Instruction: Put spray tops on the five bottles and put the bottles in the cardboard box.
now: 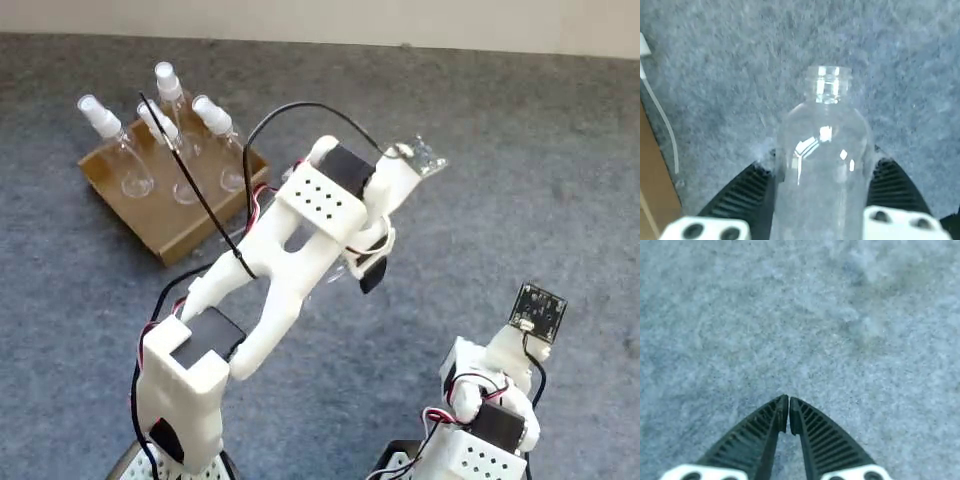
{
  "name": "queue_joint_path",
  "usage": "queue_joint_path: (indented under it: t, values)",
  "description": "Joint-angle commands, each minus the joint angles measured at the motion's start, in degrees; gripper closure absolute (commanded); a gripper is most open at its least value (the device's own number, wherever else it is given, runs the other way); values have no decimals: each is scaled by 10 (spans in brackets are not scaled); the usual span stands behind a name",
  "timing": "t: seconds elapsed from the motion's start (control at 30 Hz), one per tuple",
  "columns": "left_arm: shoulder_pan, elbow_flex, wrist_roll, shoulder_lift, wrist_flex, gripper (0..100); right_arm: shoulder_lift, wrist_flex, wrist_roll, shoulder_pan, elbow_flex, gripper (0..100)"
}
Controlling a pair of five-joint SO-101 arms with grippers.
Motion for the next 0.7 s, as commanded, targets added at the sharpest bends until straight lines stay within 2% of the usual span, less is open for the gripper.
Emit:
queue_joint_path:
  t: [0.0, 0.67]
  values:
    - [-6, 30, -9, -37, 4, 860, -6, 5, -4, -8, 82, 994]
    - [-7, 38, -6, -38, 4, 860, -6, 5, -4, -8, 82, 994]
